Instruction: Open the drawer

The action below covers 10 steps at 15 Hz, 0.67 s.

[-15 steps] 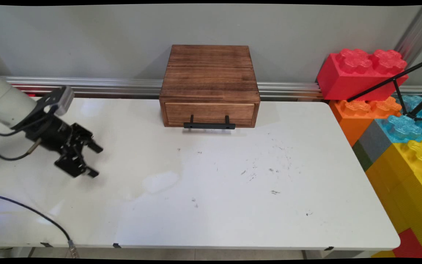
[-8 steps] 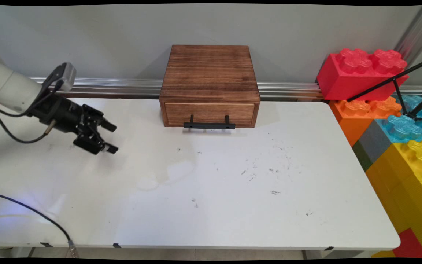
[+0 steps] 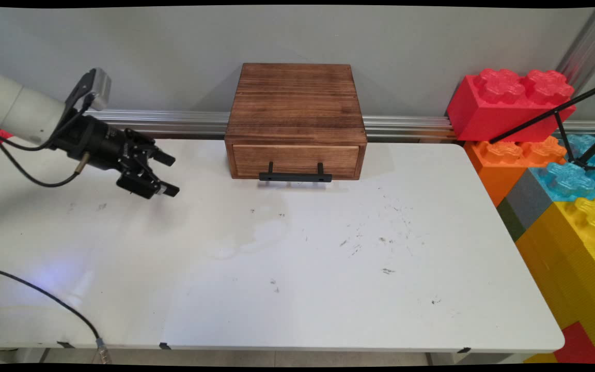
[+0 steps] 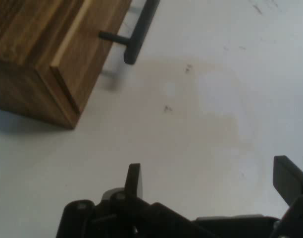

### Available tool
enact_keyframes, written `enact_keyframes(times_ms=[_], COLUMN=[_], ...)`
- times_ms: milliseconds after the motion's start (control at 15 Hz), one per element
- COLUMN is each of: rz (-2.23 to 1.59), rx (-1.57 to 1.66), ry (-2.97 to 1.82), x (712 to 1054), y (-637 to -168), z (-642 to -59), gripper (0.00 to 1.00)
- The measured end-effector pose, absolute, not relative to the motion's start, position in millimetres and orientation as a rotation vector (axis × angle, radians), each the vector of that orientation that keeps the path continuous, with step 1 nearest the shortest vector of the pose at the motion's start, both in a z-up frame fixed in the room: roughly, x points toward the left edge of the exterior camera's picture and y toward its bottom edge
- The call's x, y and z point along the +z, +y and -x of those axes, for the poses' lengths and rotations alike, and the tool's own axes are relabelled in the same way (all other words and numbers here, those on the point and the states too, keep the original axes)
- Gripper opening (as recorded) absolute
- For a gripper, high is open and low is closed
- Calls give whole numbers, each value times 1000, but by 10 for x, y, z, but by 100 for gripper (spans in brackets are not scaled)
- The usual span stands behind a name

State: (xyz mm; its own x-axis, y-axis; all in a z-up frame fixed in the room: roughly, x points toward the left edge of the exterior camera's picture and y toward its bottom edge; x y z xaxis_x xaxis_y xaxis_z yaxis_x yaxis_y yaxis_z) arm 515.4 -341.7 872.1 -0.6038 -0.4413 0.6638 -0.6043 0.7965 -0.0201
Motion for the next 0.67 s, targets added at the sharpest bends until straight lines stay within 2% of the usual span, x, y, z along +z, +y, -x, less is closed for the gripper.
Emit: enact_keyframes(times_ms=[667], rz=[-754], rx=[375], ry=[-2334], x=[8836], y=[-3836], z=[-4398], gripper=[100])
